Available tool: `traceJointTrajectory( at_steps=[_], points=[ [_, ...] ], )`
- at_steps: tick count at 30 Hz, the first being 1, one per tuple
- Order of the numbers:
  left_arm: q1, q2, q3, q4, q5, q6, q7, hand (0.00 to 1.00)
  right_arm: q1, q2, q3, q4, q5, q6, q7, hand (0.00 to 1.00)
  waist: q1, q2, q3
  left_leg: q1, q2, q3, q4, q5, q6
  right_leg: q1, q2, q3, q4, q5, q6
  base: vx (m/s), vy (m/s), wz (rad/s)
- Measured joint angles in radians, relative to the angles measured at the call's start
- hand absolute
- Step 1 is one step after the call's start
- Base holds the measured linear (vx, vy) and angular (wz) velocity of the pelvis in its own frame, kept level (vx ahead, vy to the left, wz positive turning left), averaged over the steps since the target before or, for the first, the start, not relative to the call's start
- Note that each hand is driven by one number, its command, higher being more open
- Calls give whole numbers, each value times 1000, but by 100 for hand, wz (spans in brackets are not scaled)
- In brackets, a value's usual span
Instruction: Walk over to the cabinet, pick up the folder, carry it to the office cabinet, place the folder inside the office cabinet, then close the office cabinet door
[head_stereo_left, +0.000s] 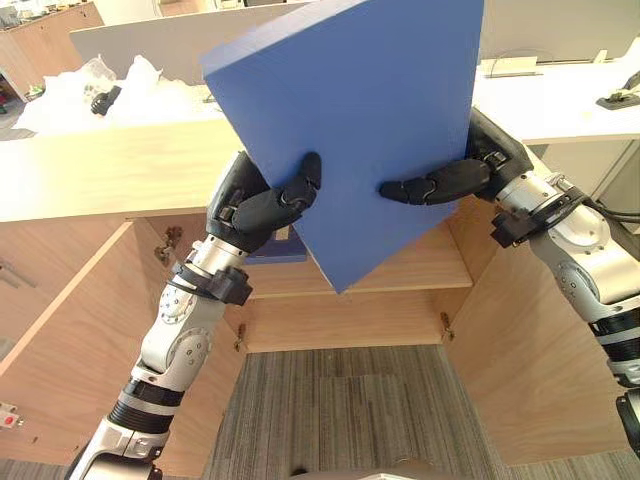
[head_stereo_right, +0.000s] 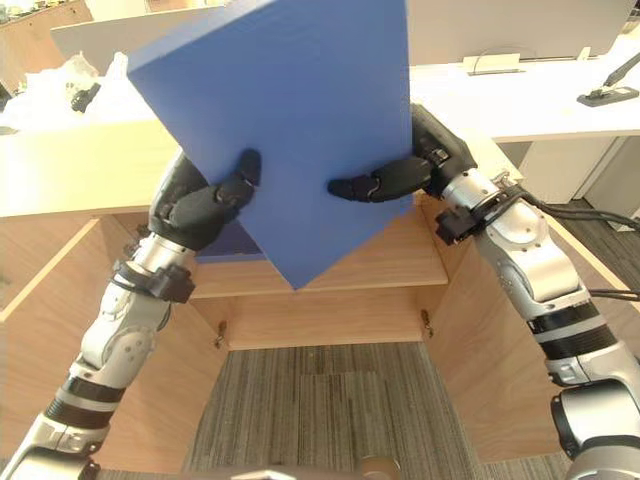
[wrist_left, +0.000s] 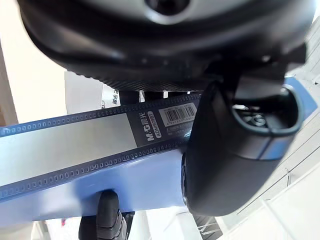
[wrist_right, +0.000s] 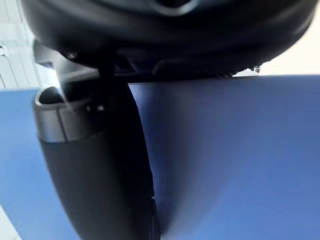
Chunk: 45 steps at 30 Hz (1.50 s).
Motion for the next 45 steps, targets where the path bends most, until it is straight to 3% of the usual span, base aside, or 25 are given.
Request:
traceJointTrajectory(
  at_steps=[4,5,10,11,17,20,22,24,26,28,30,32,36,40,45],
  points=[
    [-40,88,-37,0,11,-2,7,0,-22,-53,77,30,59,24,4,100,4,4,2,0,0,3,-1,3,-1,-8,0,5,3,5,1,-45,9,-3],
    [-56,121,-54,0,11,-6,7,0,-28,-72,98,34,71,30,5,0,6,4,2,0,0,6,-2,3,-1,-9,0,9,6,5,2,-26,4,-6],
    [-105,200,-99,-5,11,-16,6,0,-40,-140,158,35,144,44,23,0,15,4,2,1,1,18,-2,3,-2,-19,-5,21,20,5,3,-3,5,-6],
    [-106,205,-100,-5,11,-19,5,100,-40,-144,162,35,149,44,30,0,15,4,2,1,0,20,-1,3,-2,-21,-5,22,24,5,3,9,10,-9],
    [-66,222,-109,-3,-10,-73,2,100,-38,-178,188,8,150,64,97,0,18,-2,2,-2,-1,26,-5,3,-3,-33,-7,29,37,0,3,0,3,-2],
    [55,206,-155,55,-100,-89,-13,100,49,-166,75,-112,-29,61,105,0,16,-9,-8,-10,0,26,-5,2,-4,-44,-6,30,38,-2,3,0,0,0],
    [152,178,-243,175,-121,-25,-41,100,89,-114,9,-214,-247,61,102,0,2,-18,-10,-12,0,26,-5,2,-5,-44,-6,30,35,-2,3,0,0,0],
    [210,140,-329,265,-74,55,-75,100,104,-58,-24,-309,-369,42,102,0,-7,-26,-9,-18,0,27,-4,1,-6,-48,-5,32,28,1,6,0,0,0],
    [282,29,-412,383,21,137,-129,100,125,58,-50,-405,-478,-26,60,0,-18,-35,-6,-25,1,28,0,-1,-8,-49,-3,33,10,9,8,44,23,-3],
    [332,-94,-422,504,116,183,-149,100,129,131,-87,-455,-573,-90,21,0,-18,-37,-7,-37,0,28,0,-1,-8,-51,-1,31,-11,22,9,46,34,1],
    [343,-153,-421,609,181,188,-144,100,139,144,-115,-479,-629,-138,-17,0,-6,-42,-7,-40,0,25,0,-1,-8,-49,-1,26,-22,27,10,20,29,6],
    [341,-165,-383,694,267,180,-120,100,197,147,-121,-483,-691,-177,-44,0,3,-50,-12,-39,0,17,0,-1,-8,-44,-1,18,-25,27,9,-6,13,8],
    [338,-189,-276,825,424,152,-65,100,322,145,-72,-442,-768,-178,-44,0,0,-49,-13,-39,0,14,-1,0,-7,-43,-3,17,-24,29,9,-2,2,1],
    [307,-259,-144,1081,548,136,17,100,388,128,73,-283,-925,-172,-46,0,0,-48,-9,-39,0,16,-1,0,-6,-43,-3,22,-32,37,10,1,10,-3],
    [303,-313,3,1272,648,150,141,100,394,116,235,-90,-1099,-161,-46,0,12,-41,33,-37,0,29,0,-1,-8,-49,-1,39,-33,42,11,10,16,-7]
  ],
)
